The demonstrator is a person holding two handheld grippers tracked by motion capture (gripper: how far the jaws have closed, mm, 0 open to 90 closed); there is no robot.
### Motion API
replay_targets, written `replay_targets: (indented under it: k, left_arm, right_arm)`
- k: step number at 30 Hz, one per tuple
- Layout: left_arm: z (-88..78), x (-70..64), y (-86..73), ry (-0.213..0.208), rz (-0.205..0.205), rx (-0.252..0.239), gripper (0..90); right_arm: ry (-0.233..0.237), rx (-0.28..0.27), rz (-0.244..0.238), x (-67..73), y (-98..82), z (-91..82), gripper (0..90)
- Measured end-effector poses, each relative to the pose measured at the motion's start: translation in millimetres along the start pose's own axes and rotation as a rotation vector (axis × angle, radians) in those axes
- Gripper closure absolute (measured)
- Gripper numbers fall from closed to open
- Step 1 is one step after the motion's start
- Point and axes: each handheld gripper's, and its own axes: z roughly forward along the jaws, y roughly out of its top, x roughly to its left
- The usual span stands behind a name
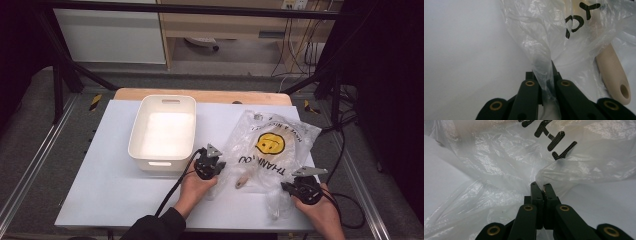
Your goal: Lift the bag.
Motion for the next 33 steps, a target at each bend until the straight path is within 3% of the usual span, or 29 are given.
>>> replay_targets:
  k: [11,24,33]
  left_arm:
    - [-12.4,-2.4,11.2,-0.021,0.004,-0.024,90.0]
    - [-40.5,-7.4,47.3,-0.047,0.059,-0.059,90.0]
    - [-51.8,-8.6,69.0,-0.056,0.087,-0.07,90.0]
  right_arm:
    - [0.017,-0.039,-0.015,2.1,10.5,-10.5,90.0]
    - [0.008,-0.064,-0.058,7.6,45.5,-35.4,90.0]
    - [0.002,-0.084,-0.069,2.7,67.2,-51.4,90.0]
